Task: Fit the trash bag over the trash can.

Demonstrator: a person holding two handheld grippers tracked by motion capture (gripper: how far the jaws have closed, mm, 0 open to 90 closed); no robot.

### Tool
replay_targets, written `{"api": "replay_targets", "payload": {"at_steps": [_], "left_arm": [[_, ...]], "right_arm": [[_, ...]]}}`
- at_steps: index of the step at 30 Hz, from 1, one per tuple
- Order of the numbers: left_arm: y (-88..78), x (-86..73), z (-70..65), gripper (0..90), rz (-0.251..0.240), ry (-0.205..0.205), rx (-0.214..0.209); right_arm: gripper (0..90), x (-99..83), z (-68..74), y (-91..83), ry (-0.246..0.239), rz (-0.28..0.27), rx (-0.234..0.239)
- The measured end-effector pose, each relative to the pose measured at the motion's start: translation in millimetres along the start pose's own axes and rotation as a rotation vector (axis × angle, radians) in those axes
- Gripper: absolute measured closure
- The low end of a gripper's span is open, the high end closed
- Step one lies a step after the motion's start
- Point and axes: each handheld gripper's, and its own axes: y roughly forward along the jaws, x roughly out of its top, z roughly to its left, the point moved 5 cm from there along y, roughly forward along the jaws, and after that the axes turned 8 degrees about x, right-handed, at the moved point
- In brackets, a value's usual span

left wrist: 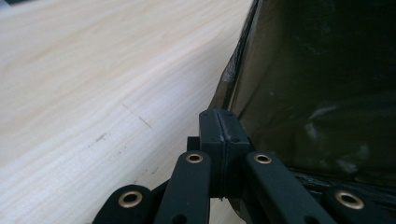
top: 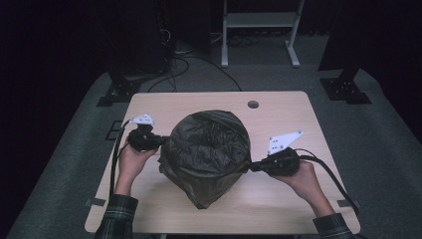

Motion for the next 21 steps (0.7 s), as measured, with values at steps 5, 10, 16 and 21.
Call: {"api": "replay_targets", "payload": {"at_steps": [5,10,16,21], "left_arm": [[9.8,-3.6,-1.0,90.0,0.004,-0.014,-0.016],[20.8,-6.5,-0.5,90.0,0.019,-0.022,-0.008],[31.8,-16.8,3.9,90.0,0.074,-0.034,0.006],[33.0,-19.3,5.4,90.0,0.075,-0.044,0.011]], "right_arm": [[90.0,-2.4,-4.3,7.8,0.009,0.019,-0.010],[90.0,-4.8,-13.4,11.4,0.025,0.046,-0.051],[89.9,0.2,-16.9,8.7,0.035,0.007,-0.063],[90.0,-0.1,-19.9,7.8,0.047,0.008,-0.073]]}}
